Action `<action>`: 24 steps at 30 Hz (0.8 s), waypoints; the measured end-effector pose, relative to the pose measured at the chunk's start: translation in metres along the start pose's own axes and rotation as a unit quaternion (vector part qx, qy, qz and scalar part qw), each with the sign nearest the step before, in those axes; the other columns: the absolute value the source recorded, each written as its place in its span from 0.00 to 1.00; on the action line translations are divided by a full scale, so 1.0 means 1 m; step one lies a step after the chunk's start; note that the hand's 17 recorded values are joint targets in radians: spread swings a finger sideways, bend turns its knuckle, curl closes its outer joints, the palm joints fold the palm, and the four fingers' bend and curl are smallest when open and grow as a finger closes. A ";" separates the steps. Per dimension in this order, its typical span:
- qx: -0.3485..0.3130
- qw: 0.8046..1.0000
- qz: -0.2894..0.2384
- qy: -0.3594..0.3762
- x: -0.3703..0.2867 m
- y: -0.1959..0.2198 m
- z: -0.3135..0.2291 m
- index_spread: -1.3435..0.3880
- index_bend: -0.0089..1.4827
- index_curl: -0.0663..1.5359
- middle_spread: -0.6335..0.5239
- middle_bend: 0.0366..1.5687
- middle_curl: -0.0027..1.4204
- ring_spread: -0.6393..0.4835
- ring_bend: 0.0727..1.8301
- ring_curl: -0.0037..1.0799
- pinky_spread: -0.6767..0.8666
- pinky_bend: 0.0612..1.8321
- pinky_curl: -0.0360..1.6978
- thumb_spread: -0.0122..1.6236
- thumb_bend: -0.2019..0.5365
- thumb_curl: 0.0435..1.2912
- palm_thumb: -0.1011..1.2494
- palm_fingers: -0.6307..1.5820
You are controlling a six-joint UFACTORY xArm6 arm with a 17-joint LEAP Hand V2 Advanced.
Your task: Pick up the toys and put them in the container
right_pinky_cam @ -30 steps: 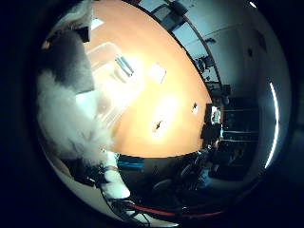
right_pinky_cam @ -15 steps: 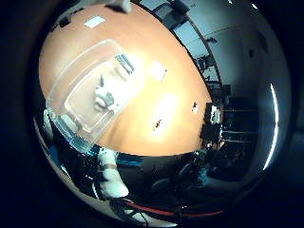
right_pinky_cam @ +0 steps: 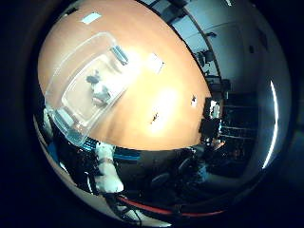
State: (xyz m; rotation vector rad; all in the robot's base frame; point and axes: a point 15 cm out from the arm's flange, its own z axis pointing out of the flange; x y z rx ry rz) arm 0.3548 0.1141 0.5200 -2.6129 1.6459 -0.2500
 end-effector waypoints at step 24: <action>-0.056 0.962 0.265 0.038 0.298 0.168 0.156 0.62 0.13 0.23 0.53 0.14 0.25 0.70 0.18 0.19 0.75 0.17 0.18 0.68 0.24 0.17 0.40 0.43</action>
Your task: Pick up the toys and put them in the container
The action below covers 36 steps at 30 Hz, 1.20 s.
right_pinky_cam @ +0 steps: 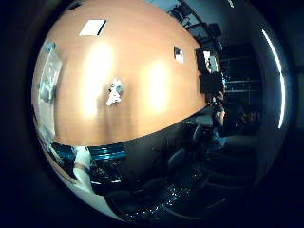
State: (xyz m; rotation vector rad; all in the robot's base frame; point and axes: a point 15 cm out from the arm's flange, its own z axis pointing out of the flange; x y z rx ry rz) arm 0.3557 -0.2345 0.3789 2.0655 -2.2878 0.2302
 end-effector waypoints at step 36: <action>-0.103 0.985 0.134 -0.035 0.080 0.015 0.223 0.71 0.12 0.24 0.64 0.11 0.25 0.76 0.09 0.22 0.74 0.12 0.18 0.63 0.24 0.18 0.29 0.41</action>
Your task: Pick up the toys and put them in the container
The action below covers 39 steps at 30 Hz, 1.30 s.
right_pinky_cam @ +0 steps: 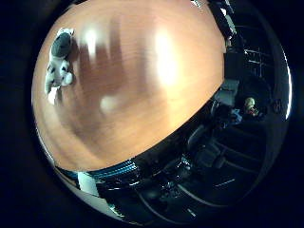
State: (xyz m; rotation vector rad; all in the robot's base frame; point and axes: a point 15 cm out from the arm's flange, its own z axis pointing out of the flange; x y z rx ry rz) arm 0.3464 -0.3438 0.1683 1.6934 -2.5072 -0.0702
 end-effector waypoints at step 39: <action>-0.005 0.999 -0.002 0.033 -0.003 -0.034 0.007 0.55 0.60 0.44 0.32 0.33 0.35 0.48 0.13 0.19 0.71 0.05 0.08 0.63 0.31 0.31 0.78 0.58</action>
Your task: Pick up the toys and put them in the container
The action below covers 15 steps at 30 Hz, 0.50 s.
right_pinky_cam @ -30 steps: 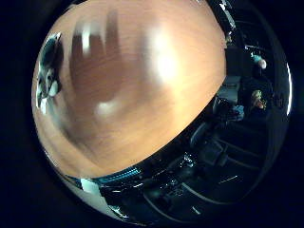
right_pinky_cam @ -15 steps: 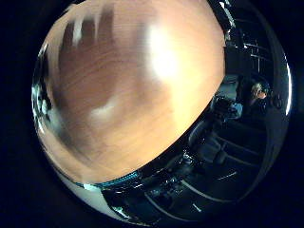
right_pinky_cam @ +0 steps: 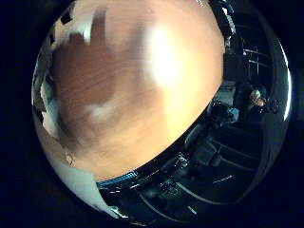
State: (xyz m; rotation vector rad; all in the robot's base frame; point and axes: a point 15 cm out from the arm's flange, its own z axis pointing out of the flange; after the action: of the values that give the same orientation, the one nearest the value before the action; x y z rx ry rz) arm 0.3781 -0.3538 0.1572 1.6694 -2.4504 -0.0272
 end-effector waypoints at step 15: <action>0.068 0.997 0.001 0.031 0.027 0.049 -0.137 0.55 0.65 0.47 0.17 0.38 0.45 0.36 0.18 0.23 0.67 0.07 0.07 0.57 0.25 0.39 0.83 0.57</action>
State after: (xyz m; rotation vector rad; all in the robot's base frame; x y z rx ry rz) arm 0.3444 -0.3495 0.3011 1.6924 -2.4578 0.1938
